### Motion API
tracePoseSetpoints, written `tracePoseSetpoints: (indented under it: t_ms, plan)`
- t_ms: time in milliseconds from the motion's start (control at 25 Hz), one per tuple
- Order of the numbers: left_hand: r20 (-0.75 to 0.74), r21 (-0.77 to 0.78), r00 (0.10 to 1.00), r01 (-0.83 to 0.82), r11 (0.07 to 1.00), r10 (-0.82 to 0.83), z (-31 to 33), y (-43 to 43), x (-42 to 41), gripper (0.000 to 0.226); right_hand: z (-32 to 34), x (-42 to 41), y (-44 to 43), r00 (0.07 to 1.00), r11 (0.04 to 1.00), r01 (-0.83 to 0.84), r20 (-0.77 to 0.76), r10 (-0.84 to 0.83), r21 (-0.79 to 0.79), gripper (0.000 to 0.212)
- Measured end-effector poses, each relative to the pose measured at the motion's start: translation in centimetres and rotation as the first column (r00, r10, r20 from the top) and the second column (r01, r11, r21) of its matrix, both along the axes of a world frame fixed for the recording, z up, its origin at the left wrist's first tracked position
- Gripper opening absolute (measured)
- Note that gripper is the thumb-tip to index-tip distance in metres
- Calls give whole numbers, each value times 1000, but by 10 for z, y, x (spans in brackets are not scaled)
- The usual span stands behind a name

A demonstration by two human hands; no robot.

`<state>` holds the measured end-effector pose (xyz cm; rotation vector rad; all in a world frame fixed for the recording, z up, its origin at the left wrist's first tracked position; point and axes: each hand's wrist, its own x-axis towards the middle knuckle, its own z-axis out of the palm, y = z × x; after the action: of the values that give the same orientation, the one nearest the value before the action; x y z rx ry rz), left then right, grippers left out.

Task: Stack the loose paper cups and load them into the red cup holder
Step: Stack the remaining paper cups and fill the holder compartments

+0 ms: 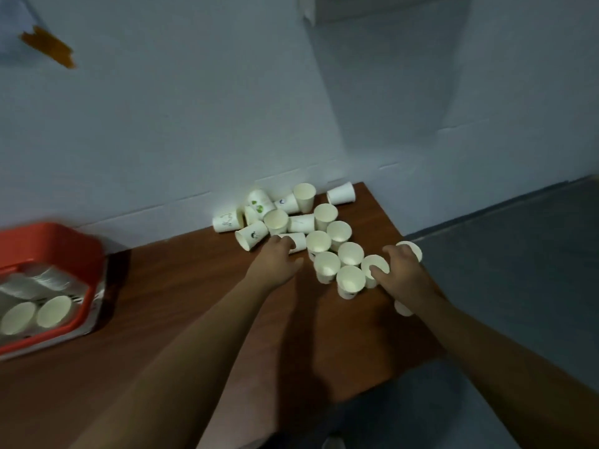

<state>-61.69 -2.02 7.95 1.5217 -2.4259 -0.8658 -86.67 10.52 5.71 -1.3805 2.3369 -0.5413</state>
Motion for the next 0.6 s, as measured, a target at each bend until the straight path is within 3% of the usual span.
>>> tracePoseSetpoints:
  t_ms: [200,400,600]
  plan:
    - [79,51,979,185,981,-189,-20,12,-90,47,-13,-59,46,992,990,116,36,-119,83,53]
    - [266,19,902,347,938,-339,-58,19,-134,67,-45,-70,63,994,981,99,37,-106,167,94]
    - [433,-55,839,389,919,-329,-87,16,-141,77,-85,-75,50,998,976,68,-24,-65,209,102]
